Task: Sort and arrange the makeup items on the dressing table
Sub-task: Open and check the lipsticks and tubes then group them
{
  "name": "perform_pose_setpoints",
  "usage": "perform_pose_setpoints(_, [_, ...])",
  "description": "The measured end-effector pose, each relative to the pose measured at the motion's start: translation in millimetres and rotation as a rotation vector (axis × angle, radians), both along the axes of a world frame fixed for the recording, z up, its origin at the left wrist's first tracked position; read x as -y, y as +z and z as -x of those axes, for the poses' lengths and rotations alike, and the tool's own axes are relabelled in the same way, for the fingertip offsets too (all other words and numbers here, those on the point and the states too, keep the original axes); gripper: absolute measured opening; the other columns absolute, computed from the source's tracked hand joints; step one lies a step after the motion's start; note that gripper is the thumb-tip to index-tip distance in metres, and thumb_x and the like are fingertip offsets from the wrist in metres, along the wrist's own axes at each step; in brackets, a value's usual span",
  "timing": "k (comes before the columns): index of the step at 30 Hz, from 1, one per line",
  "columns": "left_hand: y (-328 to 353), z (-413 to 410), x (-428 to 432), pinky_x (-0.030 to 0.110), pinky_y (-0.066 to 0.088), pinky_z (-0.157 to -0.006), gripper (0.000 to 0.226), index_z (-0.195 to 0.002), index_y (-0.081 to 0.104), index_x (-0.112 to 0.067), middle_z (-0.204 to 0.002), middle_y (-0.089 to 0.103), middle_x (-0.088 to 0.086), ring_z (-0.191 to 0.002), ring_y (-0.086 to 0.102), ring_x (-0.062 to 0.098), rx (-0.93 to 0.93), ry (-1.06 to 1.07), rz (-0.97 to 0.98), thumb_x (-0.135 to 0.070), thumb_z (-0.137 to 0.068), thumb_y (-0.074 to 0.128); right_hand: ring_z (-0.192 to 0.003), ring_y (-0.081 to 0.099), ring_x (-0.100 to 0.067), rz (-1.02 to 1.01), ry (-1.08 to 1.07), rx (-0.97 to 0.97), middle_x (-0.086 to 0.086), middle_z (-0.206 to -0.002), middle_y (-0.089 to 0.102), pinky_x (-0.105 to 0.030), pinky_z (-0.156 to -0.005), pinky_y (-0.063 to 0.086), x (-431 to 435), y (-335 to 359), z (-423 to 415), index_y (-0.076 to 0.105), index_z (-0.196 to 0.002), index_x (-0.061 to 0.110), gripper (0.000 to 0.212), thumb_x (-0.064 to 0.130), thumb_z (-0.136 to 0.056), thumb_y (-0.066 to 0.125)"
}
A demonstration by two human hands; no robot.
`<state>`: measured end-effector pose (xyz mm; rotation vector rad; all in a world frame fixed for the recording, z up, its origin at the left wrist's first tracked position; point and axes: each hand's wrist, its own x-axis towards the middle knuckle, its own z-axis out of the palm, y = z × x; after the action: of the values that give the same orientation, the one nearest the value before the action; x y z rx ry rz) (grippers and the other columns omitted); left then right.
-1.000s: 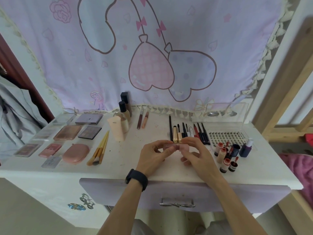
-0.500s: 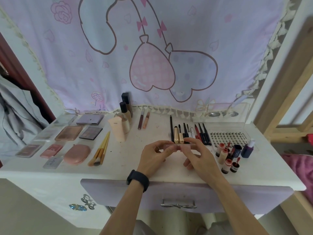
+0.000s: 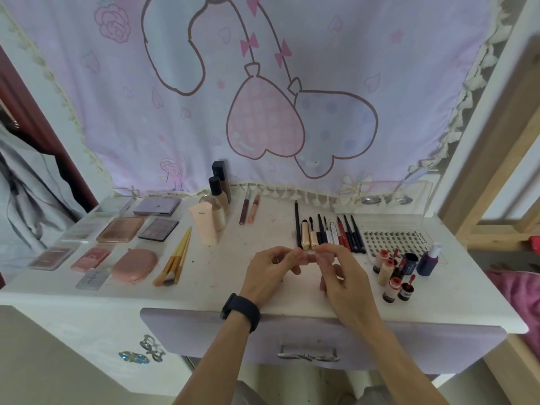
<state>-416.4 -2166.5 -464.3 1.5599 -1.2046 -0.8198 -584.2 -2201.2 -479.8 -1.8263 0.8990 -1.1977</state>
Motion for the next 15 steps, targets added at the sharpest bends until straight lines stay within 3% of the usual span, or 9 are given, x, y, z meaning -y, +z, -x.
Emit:
perform_pose_setpoints(4, [10.9, -2.8, -1.2, 0.022, 0.04, -0.067, 0.046, -0.1, 0.075, -0.011, -0.081, 0.073, 0.006, -0.062, 0.054, 0.003, -0.055, -0.007, -0.04, -0.051, -0.093, 0.054, -0.075, 0.062, -0.009, 0.15, -0.04, -0.053, 0.022, -0.102, 0.059, -0.022, -0.059, 0.049, -5.5, 1.3, -3.4, 0.057, -0.114, 0.039, 0.018, 0.027, -0.102, 0.052])
perform_pose_setpoints(9, [36.3, -13.8, -15.3, 0.02, 0.038, -0.048, 0.045, -0.103, 0.075, -0.01, -0.065, 0.058, -0.005, -0.05, 0.043, 0.006, -0.185, -0.079, -0.146, -0.049, -0.098, 0.054, -0.082, 0.064, -0.01, 0.32, -0.02, -0.063, 0.021, -0.107, 0.059, -0.021, -0.062, 0.053, -13.9, 20.4, -6.0, 0.064, -0.118, 0.022, 0.02, 0.025, -0.102, 0.052])
perform_pose_setpoints(12, [53.3, -19.9, -26.2, 0.022, 0.039, -0.048, 0.045, -0.103, 0.073, -0.007, -0.061, 0.059, -0.01, -0.051, 0.043, 0.007, -0.209, -0.072, -0.126, -0.048, -0.098, 0.055, -0.081, 0.065, -0.011, 0.176, -0.008, -0.022, 0.02, -0.096, 0.066, -0.024, -0.064, 0.056, -20.5, 43.9, -9.4, 0.065, -0.113, 0.031, 0.018, 0.035, -0.099, 0.054])
perform_pose_setpoints(15, [70.3, -21.0, -38.1, 0.025, 0.044, -0.055, 0.041, -0.097, 0.07, -0.013, -0.072, 0.07, -0.013, -0.056, 0.051, 0.003, -0.004, -0.038, 0.044, -0.05, -0.097, 0.053, -0.072, 0.065, -0.01, 0.03, 0.01, 0.02, 0.018, -0.089, 0.069, -0.022, -0.061, 0.054, -24.1, 65.7, -11.2, 0.064, -0.104, 0.038, 0.01, 0.038, -0.098, 0.056])
